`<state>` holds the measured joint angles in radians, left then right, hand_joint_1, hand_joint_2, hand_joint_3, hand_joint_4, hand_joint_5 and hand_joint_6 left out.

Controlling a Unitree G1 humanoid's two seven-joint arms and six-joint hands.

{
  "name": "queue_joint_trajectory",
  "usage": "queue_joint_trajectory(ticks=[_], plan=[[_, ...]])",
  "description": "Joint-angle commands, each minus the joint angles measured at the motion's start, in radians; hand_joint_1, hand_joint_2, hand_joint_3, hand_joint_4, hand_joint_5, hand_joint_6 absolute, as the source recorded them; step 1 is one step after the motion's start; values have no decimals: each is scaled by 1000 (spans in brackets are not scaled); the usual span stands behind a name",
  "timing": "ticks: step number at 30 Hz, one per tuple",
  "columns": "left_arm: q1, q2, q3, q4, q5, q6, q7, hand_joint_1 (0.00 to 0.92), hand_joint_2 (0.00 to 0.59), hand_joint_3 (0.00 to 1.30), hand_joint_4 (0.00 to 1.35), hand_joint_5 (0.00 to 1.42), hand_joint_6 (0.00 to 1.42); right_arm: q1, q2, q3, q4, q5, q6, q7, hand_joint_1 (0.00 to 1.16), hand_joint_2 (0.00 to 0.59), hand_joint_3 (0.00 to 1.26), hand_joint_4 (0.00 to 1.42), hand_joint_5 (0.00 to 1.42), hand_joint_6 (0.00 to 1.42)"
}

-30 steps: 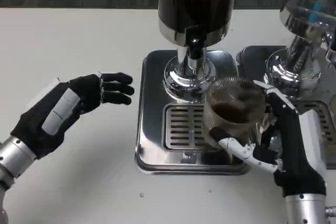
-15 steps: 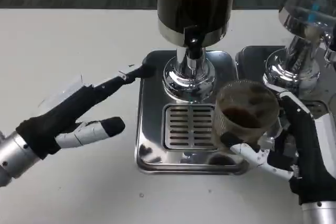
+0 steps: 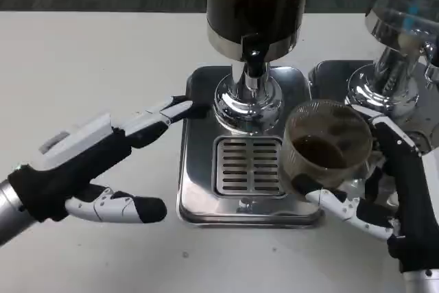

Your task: Grasp the cup under the faucet to collect the drink, then remove the cup.

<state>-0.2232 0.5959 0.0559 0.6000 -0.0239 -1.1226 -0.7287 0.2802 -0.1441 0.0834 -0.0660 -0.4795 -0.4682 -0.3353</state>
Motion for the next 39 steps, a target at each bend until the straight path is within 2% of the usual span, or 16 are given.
queue_joint_trajectory(ticks=[1,12,27,39], plan=[[30,45,-27,-33,20,-36,20,0,56,64,0,0,20,27,5,-7,-61,21,-25,9,765,190,685,791,972,1264],[72,102,-61,-77,49,-94,54,0,55,64,0,0,0,112,-4,-18,-143,33,-37,57,765,190,693,800,979,1265],[103,143,-98,-103,30,-126,83,0,55,63,0,0,0,186,2,-20,-197,29,-51,70,765,190,706,810,991,1265],[119,160,-118,-109,42,-140,106,0,55,63,0,0,0,194,1,-23,-206,34,-54,78,765,190,709,810,992,1281]])
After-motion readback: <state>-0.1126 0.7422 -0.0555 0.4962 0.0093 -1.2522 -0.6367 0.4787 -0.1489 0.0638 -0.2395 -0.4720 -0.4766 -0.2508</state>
